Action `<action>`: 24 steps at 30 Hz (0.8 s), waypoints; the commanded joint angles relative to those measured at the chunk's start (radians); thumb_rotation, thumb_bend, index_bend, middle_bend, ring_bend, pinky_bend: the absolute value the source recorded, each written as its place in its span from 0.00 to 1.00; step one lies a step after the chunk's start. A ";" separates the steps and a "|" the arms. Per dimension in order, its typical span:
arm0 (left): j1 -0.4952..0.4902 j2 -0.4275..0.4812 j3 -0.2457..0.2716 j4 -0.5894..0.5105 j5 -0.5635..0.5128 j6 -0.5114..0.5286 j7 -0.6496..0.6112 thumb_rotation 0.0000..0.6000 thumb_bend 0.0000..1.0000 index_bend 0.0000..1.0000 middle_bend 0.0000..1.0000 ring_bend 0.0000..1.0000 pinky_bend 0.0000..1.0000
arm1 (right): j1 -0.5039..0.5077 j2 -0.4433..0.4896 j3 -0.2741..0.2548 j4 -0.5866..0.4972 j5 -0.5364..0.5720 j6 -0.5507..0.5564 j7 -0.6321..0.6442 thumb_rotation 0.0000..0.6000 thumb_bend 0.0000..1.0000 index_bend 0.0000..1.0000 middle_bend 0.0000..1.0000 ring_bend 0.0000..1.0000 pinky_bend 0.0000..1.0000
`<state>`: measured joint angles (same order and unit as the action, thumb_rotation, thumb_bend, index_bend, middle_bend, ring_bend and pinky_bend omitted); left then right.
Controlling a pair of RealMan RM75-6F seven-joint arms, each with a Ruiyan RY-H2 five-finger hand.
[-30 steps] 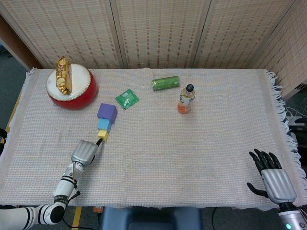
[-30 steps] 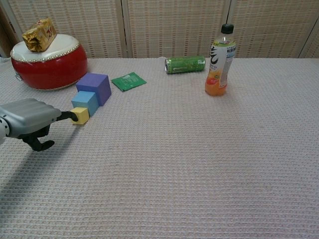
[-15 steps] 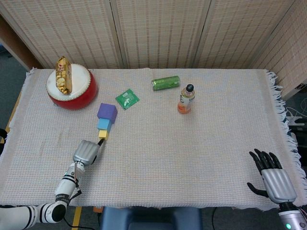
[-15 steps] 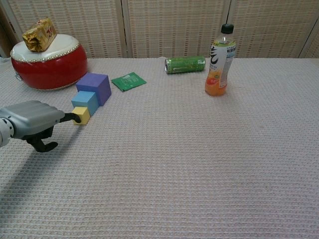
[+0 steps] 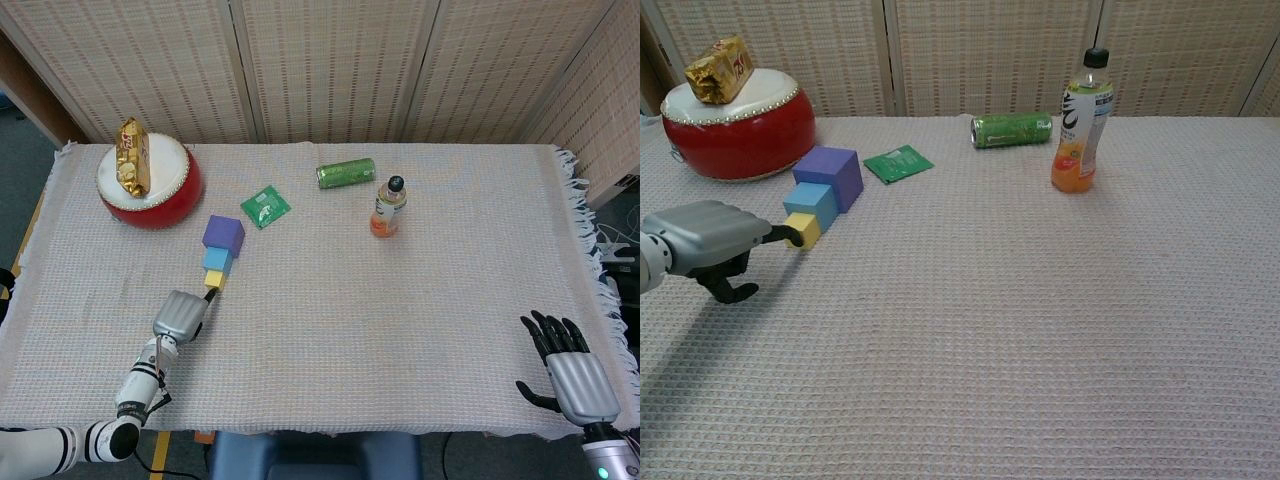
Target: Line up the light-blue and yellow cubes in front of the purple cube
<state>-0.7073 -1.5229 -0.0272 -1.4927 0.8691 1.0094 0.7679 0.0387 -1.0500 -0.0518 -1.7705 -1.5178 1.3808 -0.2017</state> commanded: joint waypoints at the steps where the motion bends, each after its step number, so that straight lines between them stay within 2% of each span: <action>1: 0.000 0.002 -0.001 0.002 -0.002 -0.001 -0.004 1.00 0.45 0.13 1.00 1.00 1.00 | 0.000 0.000 0.000 0.000 0.001 0.000 -0.001 0.83 0.00 0.00 0.00 0.00 0.00; 16: 0.006 0.016 0.019 -0.035 0.017 0.013 -0.002 1.00 0.44 0.14 1.00 1.00 1.00 | -0.003 0.001 0.001 -0.002 0.000 0.004 -0.003 0.83 0.00 0.00 0.00 0.00 0.00; 19: 0.016 0.040 0.030 -0.086 0.051 0.047 0.003 1.00 0.44 0.15 1.00 1.00 1.00 | -0.003 0.002 -0.001 -0.002 -0.004 0.006 -0.002 0.83 0.00 0.00 0.00 0.00 0.00; 24: 0.083 0.148 0.070 -0.277 0.201 0.212 -0.003 1.00 0.44 0.15 1.00 1.00 1.00 | -0.005 0.004 -0.006 -0.005 -0.019 0.010 -0.001 0.83 0.00 0.00 0.00 0.00 0.00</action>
<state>-0.6682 -1.4398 0.0165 -1.6705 0.9834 1.1274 0.7723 0.0344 -1.0468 -0.0568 -1.7746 -1.5352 1.3894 -0.2033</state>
